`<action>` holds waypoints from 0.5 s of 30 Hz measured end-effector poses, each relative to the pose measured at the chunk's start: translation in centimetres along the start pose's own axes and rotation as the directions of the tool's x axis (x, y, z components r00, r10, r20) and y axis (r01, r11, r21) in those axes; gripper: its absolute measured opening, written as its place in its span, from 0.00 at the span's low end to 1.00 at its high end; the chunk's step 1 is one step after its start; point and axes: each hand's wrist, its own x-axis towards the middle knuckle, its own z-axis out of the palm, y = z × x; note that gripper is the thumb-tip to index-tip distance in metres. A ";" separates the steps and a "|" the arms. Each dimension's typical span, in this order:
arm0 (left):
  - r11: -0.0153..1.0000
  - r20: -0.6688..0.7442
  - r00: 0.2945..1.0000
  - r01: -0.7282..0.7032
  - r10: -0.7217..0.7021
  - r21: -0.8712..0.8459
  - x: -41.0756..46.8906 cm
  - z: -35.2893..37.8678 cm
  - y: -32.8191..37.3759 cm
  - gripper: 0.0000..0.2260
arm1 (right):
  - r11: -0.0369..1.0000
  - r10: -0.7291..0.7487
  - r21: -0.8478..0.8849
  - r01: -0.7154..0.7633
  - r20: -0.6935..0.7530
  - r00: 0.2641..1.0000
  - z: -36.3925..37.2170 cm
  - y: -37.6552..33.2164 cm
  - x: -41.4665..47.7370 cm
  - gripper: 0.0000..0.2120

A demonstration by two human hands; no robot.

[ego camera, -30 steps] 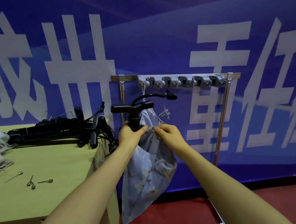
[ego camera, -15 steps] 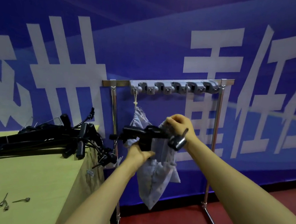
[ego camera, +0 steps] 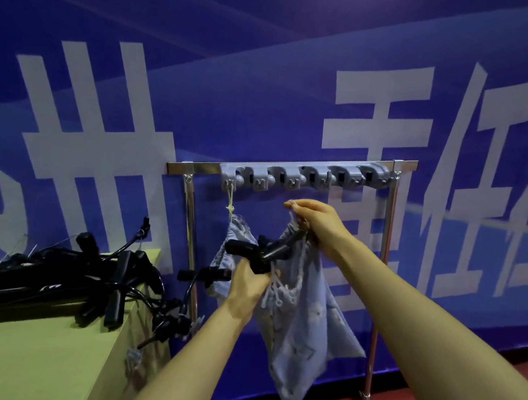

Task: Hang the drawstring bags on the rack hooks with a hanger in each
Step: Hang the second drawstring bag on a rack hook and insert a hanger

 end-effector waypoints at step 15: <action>0.853 -0.007 0.964 0.231 -0.265 -0.467 9.4 -2.0 0.0 0.19 | 0.975 -0.094 -0.199 0.102 0.046 0.994 5.6 0.6 10.9 0.12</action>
